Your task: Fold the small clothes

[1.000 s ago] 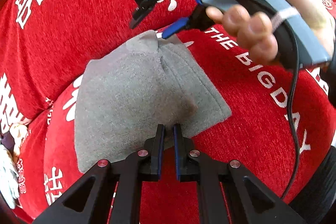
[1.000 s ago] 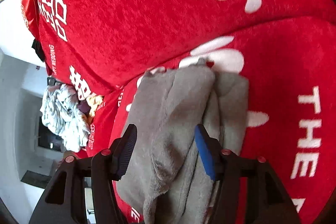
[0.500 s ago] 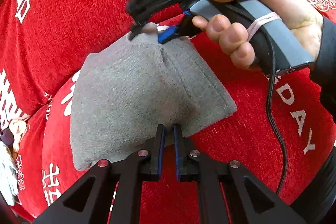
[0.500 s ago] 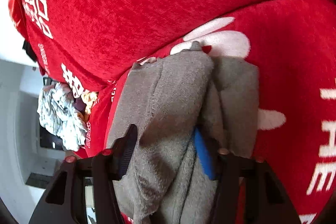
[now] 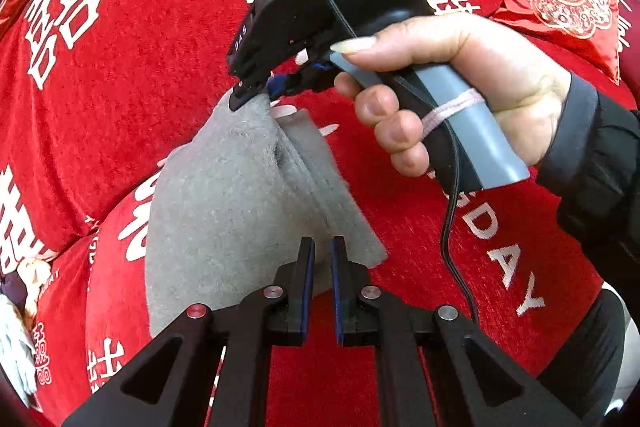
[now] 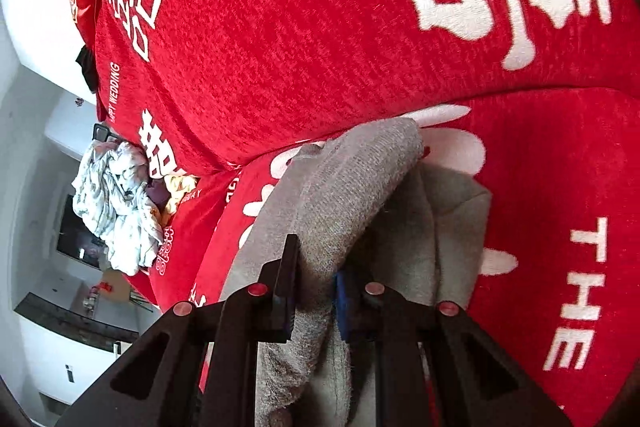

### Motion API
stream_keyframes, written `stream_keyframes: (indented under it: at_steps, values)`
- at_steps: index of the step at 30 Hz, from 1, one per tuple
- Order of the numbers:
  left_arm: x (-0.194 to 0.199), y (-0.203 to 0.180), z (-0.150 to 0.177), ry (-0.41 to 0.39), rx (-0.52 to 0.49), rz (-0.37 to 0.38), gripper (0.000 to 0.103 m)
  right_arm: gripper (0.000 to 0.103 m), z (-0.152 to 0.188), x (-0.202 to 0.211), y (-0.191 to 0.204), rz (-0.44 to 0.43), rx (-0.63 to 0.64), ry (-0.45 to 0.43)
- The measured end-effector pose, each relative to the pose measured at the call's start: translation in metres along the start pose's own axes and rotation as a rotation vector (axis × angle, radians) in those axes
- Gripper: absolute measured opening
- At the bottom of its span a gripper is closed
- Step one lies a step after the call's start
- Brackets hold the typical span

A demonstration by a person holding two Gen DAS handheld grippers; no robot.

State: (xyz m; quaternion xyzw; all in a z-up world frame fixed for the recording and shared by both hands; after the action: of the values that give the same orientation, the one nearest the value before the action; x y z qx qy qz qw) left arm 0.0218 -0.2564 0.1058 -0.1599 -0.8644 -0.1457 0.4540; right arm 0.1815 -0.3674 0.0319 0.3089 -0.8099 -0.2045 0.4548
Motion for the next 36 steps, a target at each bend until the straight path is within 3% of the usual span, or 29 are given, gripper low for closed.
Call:
stream_keyframes:
  at_steps: [6,10,11,12,14,15,16,20,26,30,33,35,36]
  values:
    - [-0.023,0.004,0.010,0.073,0.016,0.011,0.010,0.017,0.011,-0.009,-0.029,0.029,-0.074,0.009]
    - [-0.028,0.017,0.017,0.107,0.058,0.068,0.011,0.017,0.018,-0.025,-0.043,0.064,-0.089,0.037]
    - [-0.028,0.023,0.019,0.123,0.078,0.096,0.016,0.018,0.020,-0.028,-0.045,0.069,-0.096,0.040]
    - [-0.028,0.027,0.019,0.134,0.095,0.112,0.024,0.018,0.021,-0.030,-0.047,0.067,-0.107,0.040]
    - [-0.023,0.041,0.019,0.129,0.134,0.140,0.088,0.023,0.020,-0.028,-0.049,0.053,-0.121,0.038]
    - [-0.016,0.047,0.019,0.094,0.166,0.149,0.095,0.024,0.019,-0.025,-0.048,0.059,-0.125,0.038]
    - [-0.006,0.056,0.019,0.048,0.197,0.172,0.096,0.026,0.018,-0.021,-0.047,0.070,-0.123,0.038]
    - [0.007,0.073,0.017,0.046,0.241,0.256,0.096,0.047,0.020,0.004,-0.036,0.085,-0.108,-0.003]
    - [0.008,0.129,0.013,-0.001,0.354,0.173,0.096,0.049,0.069,0.043,0.022,0.058,0.034,-0.016]
    - [-0.010,0.171,0.021,0.028,0.460,0.127,0.096,0.049,0.113,0.047,0.046,0.054,0.075,0.004]
    - [-0.031,0.190,0.029,0.073,0.532,0.126,0.096,0.048,0.128,0.031,0.052,0.122,0.118,0.031]
    - [-0.041,0.196,0.032,0.097,0.564,0.122,0.096,0.006,0.132,0.018,0.052,0.138,0.132,0.069]
    - [-0.044,0.198,0.034,0.108,0.581,0.120,0.096,0.006,0.133,0.018,0.053,0.155,0.130,0.075]
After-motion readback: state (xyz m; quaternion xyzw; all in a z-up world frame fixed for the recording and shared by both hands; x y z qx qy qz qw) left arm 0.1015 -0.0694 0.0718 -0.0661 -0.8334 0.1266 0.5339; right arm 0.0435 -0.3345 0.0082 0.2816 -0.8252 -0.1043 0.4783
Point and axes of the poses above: each gripper's, at about its wrist camera, not at the fingertips, and x roughly against the way its jaws point, y to its left, z to its underside, the point moved 2 cm from there along -x, roughly the way its jaws point, and after that the axes turned 10 degrees about x, right-handed, at the moved point
